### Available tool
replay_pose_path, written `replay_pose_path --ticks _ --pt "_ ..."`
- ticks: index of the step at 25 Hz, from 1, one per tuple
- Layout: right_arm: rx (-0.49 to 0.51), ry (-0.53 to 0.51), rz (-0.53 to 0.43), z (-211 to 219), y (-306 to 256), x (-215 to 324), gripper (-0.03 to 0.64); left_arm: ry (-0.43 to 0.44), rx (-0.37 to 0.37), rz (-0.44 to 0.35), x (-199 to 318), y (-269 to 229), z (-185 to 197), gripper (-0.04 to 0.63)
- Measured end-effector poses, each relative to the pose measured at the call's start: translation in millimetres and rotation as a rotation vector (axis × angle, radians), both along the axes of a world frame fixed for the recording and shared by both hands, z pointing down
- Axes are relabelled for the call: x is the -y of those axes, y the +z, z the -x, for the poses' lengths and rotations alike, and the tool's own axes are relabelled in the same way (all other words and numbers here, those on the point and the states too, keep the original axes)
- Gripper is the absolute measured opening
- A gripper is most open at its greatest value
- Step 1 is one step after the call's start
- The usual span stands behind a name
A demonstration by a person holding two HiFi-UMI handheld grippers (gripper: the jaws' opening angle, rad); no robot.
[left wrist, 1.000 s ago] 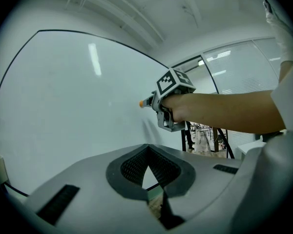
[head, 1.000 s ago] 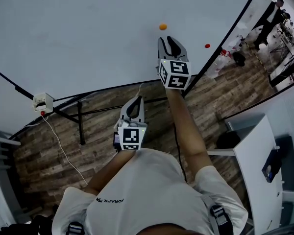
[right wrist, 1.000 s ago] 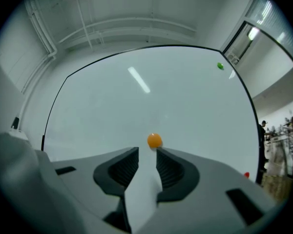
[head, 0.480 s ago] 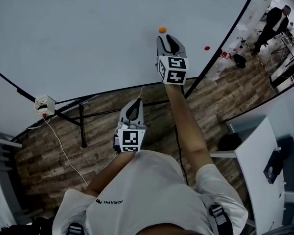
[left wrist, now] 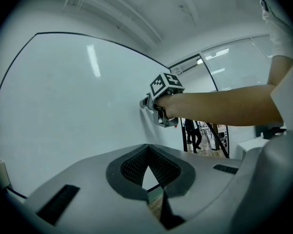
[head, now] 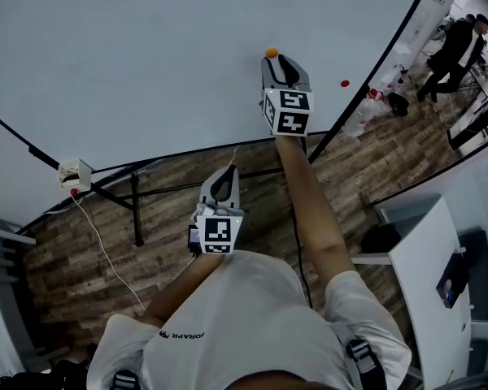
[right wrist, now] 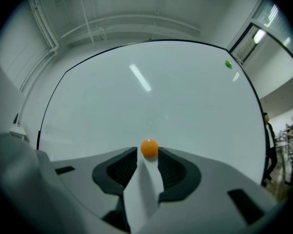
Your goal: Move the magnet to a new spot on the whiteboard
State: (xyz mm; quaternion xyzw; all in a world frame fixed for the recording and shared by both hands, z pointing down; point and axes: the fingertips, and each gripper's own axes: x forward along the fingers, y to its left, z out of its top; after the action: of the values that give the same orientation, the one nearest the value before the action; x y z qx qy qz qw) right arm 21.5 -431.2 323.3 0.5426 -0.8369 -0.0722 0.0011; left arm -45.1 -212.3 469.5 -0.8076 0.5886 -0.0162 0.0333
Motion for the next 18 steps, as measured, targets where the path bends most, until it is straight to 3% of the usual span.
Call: replay_pose_path --ticks 18 --pt "0.029 0.006 0.026 0.6 -6.3 9.1 0.127 0.011 -0.002 0.026 2.5 8.2 -2.1 0.003"
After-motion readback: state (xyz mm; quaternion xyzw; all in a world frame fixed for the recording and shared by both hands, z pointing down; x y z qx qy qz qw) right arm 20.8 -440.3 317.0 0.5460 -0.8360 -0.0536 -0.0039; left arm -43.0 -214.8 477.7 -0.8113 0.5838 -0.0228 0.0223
